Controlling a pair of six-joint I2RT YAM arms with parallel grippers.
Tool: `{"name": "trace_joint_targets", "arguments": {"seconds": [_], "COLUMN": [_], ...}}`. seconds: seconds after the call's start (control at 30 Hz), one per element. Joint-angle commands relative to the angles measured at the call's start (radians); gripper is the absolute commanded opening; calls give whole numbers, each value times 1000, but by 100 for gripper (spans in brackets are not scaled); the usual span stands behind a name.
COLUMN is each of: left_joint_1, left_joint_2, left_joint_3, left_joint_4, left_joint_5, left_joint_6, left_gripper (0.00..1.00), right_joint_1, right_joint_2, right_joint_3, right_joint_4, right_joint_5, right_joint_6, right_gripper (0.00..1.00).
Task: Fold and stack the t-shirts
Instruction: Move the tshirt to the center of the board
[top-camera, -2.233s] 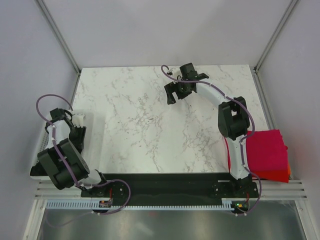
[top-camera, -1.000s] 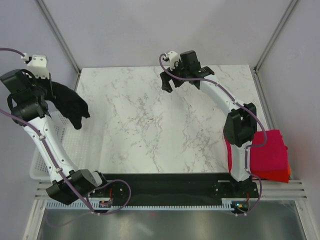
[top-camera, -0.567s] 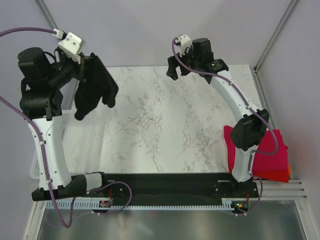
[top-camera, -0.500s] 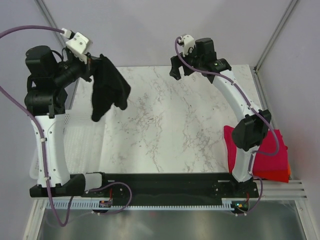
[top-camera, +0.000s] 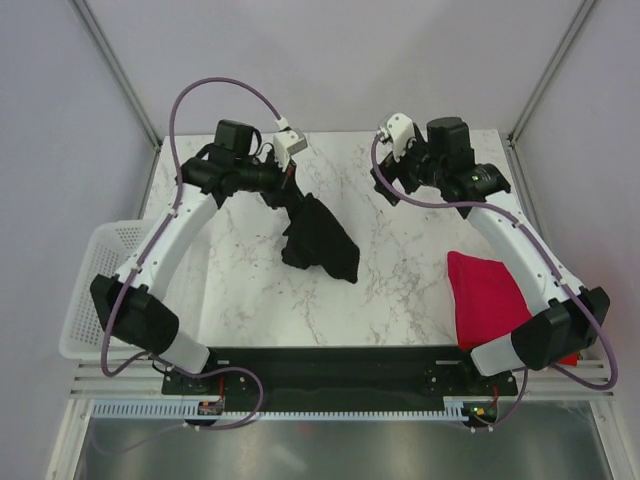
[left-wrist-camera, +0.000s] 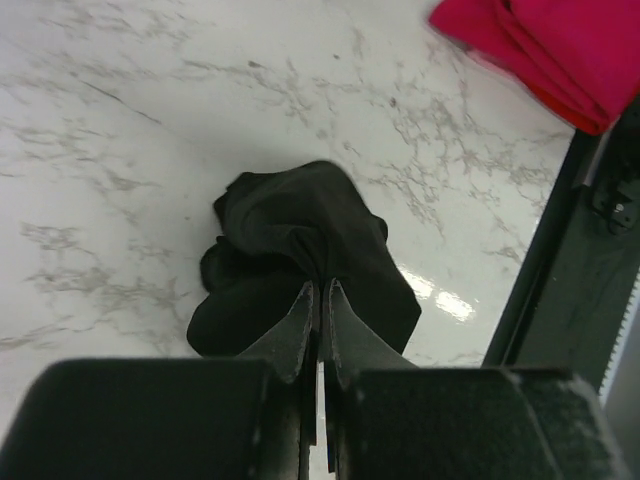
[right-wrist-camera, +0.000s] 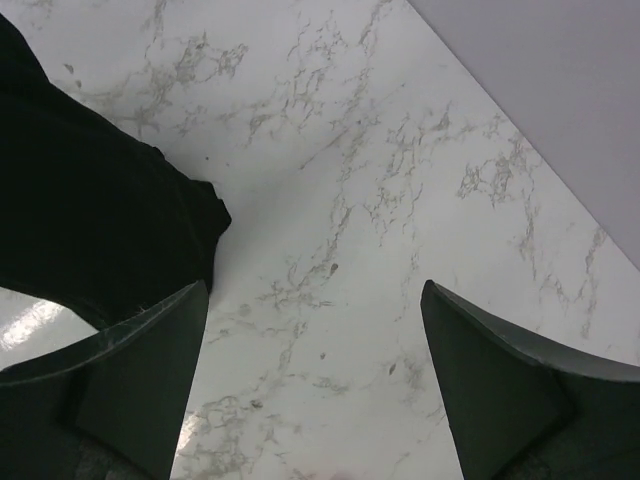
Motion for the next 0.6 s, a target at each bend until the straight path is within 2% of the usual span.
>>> {"name": "trace_joint_targets", "arguments": {"seconds": [0.0, 0.1, 0.23, 0.33, 0.37, 0.4, 0.43, 0.47, 0.53, 0.57], "left_joint_1": [-14, -16, -16, -14, -14, -13, -10, -7, 9, 15], "left_joint_2": [81, 224, 422, 542, 553, 550, 537, 524, 464, 435], "left_joint_3": [-6, 49, 254, 384, 403, 417, 420, 414, 370, 345], "left_joint_4": [44, 78, 109, 113, 113, 126, 133, 141, 150, 149], "left_joint_5": [91, 118, 113, -3, -55, -177, -236, -291, -397, -405], "left_joint_6": [-91, -158, -221, -229, -224, -220, -218, -212, -188, -181], "left_gripper": [2, 2, 2, 25, 37, 42, 48, 57, 68, 68], "right_joint_1": [2, 20, 80, 143, 175, 190, 204, 227, 256, 264], "right_joint_2": [-80, -134, -137, -94, -81, -53, -41, -30, 2, 13], "right_joint_3": [-133, -220, -294, -319, -322, -327, -330, -334, -348, -350], "right_joint_4": [-6, -19, -7, 7, 11, 13, 16, 28, 59, 65], "right_joint_5": [-10, -47, -78, -96, -95, -96, -95, -96, -104, -108], "right_joint_6": [-144, -245, -322, -356, -389, -408, -423, -452, -466, -468], "right_gripper": [94, 91, 88, 86, 85, 84, 84, 84, 83, 83]}}
